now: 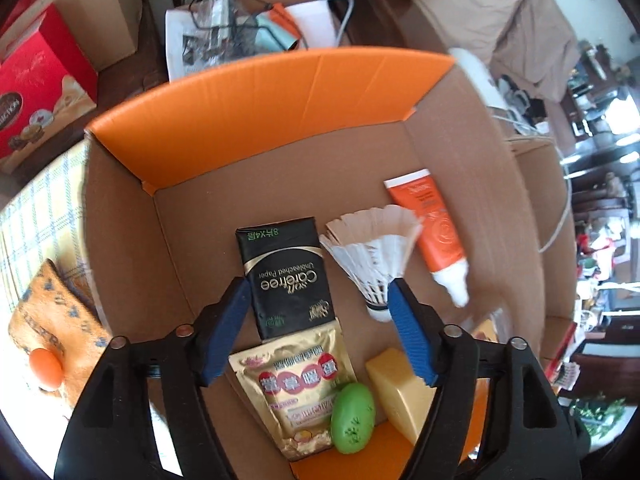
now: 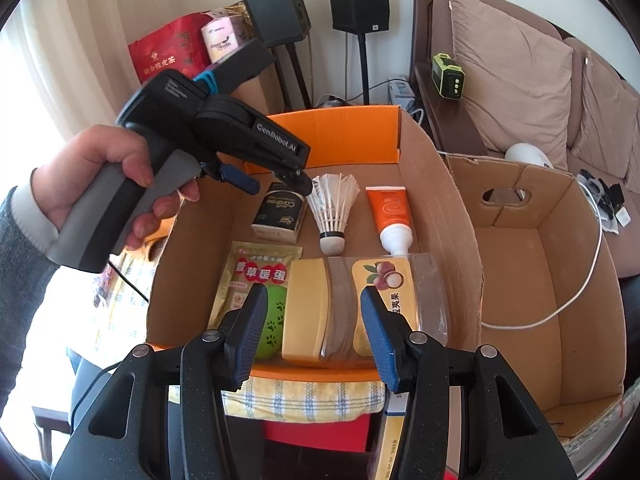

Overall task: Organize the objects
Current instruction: 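Lower the Carefree box into the box and open the left gripper, then withdraw both tools from the box back over the table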

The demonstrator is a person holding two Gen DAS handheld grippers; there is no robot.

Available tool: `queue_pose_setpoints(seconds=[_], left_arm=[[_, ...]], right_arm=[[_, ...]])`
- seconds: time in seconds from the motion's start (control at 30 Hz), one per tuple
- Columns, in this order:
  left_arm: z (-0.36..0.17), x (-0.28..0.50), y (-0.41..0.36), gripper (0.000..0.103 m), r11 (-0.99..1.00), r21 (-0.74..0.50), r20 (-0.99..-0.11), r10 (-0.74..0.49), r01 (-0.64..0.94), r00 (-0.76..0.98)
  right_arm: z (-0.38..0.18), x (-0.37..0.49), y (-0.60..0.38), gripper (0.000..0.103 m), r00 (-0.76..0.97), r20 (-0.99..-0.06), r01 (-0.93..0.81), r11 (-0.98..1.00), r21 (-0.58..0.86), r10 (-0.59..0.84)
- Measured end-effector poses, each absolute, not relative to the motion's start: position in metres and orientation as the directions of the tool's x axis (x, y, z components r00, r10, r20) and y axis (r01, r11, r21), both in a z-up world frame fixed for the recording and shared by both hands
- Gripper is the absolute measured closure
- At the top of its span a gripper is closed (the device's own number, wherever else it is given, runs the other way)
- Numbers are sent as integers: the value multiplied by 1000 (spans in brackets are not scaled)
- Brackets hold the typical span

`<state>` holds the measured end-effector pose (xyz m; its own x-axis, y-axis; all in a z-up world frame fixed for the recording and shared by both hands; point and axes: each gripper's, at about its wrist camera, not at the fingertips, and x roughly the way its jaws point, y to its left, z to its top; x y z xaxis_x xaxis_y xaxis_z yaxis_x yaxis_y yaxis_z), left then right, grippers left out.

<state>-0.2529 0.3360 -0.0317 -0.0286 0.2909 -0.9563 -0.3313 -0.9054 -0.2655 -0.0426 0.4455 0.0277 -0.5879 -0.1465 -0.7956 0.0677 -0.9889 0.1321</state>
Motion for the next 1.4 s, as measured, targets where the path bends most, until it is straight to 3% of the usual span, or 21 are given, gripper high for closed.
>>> queue_pose_setpoints(seconds=[0.2,0.43,0.8,1.4], left_arm=[[11,-233,324,21,-870,-296,-924,365,-393,-113],[45,-213,291,21,-873,-278,-894,387,-401,-225],[62,-186,219,21,-898,-247,-862,375,-364,-342],[59,-146,139,21,-925,-230,-840,346,-303,-418]], right_arm=[[31,-45,442,52,-596,-789,73,-989,132,-149],[38,-52,437,47,-612,-776,69,-988,136,-150],[45,-65,422,30,-616,-776,64,-990,126,-139],[54,-93,389,29,-615,-775,55,-988,143,-146]])
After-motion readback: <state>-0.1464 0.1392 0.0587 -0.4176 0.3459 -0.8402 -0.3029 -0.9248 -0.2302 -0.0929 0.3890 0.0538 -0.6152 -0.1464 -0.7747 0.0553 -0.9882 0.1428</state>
